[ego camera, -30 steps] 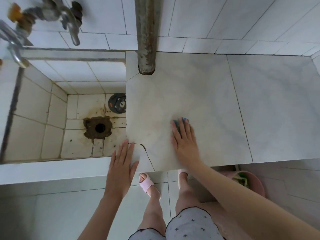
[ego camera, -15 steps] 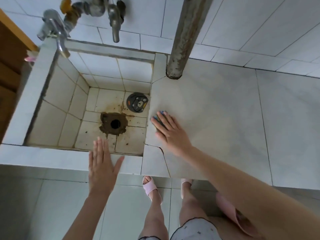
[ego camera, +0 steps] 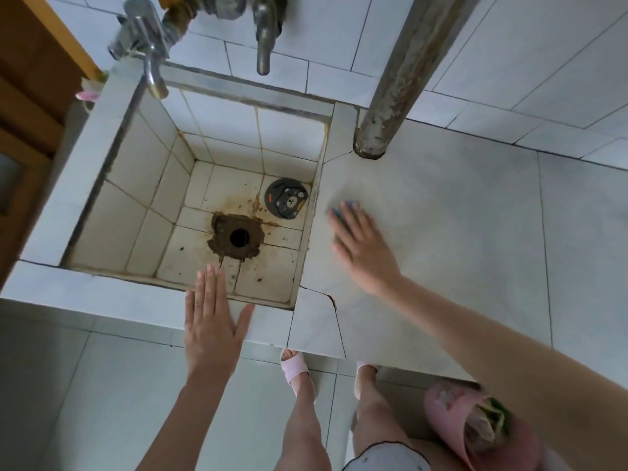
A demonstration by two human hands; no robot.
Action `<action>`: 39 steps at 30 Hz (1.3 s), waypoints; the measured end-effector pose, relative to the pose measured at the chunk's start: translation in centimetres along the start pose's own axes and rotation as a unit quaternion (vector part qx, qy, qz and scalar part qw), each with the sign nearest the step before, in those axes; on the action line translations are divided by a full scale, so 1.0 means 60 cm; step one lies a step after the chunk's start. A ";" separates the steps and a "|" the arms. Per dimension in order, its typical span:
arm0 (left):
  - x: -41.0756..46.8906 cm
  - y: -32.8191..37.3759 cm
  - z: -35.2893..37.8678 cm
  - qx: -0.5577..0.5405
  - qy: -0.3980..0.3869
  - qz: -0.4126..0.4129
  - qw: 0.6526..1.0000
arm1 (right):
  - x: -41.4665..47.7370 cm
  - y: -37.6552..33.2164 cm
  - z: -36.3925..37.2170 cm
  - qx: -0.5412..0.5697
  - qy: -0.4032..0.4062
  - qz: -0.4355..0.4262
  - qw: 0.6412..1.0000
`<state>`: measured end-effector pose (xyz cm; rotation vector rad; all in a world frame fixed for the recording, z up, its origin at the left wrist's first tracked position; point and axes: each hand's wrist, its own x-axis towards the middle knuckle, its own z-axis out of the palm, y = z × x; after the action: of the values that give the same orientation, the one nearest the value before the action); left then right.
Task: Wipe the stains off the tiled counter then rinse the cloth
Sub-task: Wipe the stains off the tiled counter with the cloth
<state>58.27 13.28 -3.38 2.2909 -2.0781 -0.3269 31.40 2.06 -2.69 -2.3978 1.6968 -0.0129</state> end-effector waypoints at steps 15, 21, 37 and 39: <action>-0.008 0.021 0.000 -0.007 0.015 -0.006 1.000 | -0.081 0.167 -0.017 -0.017 0.014 0.186 0.982; -0.006 0.028 0.002 -0.010 0.025 -0.018 0.999 | -0.063 0.053 0.007 0.002 0.015 0.153 0.988; -0.003 0.032 0.002 0.002 0.014 -0.039 0.999 | 0.120 0.026 -0.027 0.003 -0.058 -0.011 0.998; -0.003 0.032 0.002 0.008 0.013 -0.039 0.999 | 0.159 0.021 -0.032 0.007 -0.058 0.005 0.998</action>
<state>56.37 13.28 -3.17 2.3772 -1.9894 -0.2829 33.23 -7.54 -2.08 -2.3315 1.6527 0.1136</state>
